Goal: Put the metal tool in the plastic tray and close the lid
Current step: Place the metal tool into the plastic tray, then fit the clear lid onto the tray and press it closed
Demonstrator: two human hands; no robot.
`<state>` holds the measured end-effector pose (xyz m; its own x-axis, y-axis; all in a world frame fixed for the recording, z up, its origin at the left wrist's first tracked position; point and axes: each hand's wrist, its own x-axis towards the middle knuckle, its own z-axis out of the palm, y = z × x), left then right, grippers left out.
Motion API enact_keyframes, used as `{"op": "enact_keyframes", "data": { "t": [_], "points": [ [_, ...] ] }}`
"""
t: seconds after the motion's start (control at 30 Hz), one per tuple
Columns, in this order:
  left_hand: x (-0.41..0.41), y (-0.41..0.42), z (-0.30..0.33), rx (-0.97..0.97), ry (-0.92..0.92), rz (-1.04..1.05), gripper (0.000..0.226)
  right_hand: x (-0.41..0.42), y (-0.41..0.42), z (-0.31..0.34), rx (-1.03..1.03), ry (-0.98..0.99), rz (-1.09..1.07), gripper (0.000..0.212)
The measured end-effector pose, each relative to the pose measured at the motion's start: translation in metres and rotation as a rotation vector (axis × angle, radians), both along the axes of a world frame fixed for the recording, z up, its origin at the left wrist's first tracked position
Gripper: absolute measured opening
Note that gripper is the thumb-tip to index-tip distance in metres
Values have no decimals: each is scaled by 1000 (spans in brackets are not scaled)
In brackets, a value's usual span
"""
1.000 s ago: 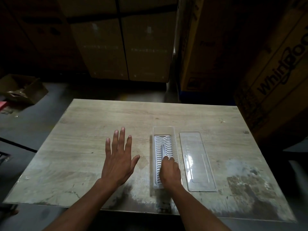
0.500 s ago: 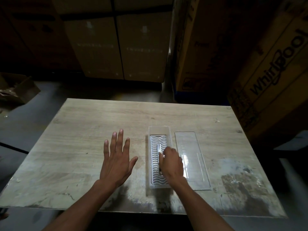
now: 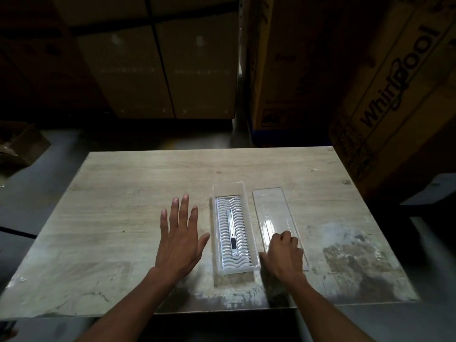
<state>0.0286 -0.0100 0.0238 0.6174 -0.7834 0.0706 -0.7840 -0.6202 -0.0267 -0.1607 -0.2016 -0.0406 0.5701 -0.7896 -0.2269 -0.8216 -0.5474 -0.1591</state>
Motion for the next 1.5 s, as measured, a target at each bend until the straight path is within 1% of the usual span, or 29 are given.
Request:
{"op": "enact_keyframes", "data": {
  "t": [0.07, 0.17, 0.3, 0.4, 0.53, 0.6, 0.67, 0.7, 0.77, 0.8, 0.83, 0.87, 0.9, 0.93, 0.97, 1.03, 1.1, 1.17, 1.23, 1.3, 1.37, 1.47, 1.5],
  "points": [
    [-4, 1, -2, 4, 7, -9, 87, 2, 5, -1, 11, -19, -28, 62],
    [-11, 1, -5, 10, 33, -10, 87, 5, 6, 0, 40, -33, -62, 57],
    [-16, 2, -7, 18, 48, 0, 87, 4, 6, 0, 43, -32, -56, 54],
    [-16, 1, -5, 14, 51, 9, 88, 3, 5, 3, 35, -23, -13, 47],
    [-15, -3, 0, -23, 57, 7, 85, -1, -3, 15, -2, -30, 123, 37],
    [-16, -5, 1, -25, 54, 8, 81, -6, -10, 28, -15, -126, 122, 30],
    [-16, -7, 0, -29, 55, 15, 81, -11, -20, 41, -28, -216, 46, 21],
    [-17, -8, 0, -34, 65, 18, 81, -15, -25, 46, -41, -250, -34, 19],
    [-19, -9, -2, -44, 99, 26, 82, -22, -36, 56, -25, -377, -278, 21],
    [-20, -9, -3, -51, 120, 34, 83, -25, -41, 62, 46, -510, -406, 24],
    [-20, -10, -4, -63, 144, 41, 85, -27, -45, 67, 166, -689, -512, 26],
    [-22, -12, -4, -79, 166, 46, 87, -28, -47, 73, 321, -879, -592, 27],
    [-23, -14, -4, -97, 188, 47, 89, -28, -47, 78, 466, -1026, -649, 27],
    [-25, -15, -4, -113, 213, 45, 91, -27, -44, 84, 584, -1107, -683, 28],
    [-28, -17, -4, -126, 239, 45, 94, -24, -40, 86, 681, -1140, -708, 28],
    [-32, -19, -6, -147, 275, 48, 99, -16, -24, 84, 808, -1129, -728, 26],
    [-35, -21, -9, -172, 290, 44, 103, -5, -9, 77, 838, -1055, -689, 27],
    [-38, -20, -11, -160, 298, 38, 101, 5, 6, 70, 855, -980, -644, 30],
    [-41, -19, -9, -106, 305, 48, 96, 14, 19, 61, 847, -920, -571, 30],
    [-44, -18, -7, -85, 324, 68, 97, 21, 28, 51, 819, -847, -487, 28],
    [-47, -16, -5, -89, 406, 115, 98, 25, 34, 40, 777, -777, -441, 27],
    [-51, -15, -5, -69, 622, 187, 74, 28, 36, 32, 741, -725, -423, 33],
    [-52, -15, -8, -67, 669, 198, 69, 29, 36, 32, 737, -720, -425, 34]
  ]
}}
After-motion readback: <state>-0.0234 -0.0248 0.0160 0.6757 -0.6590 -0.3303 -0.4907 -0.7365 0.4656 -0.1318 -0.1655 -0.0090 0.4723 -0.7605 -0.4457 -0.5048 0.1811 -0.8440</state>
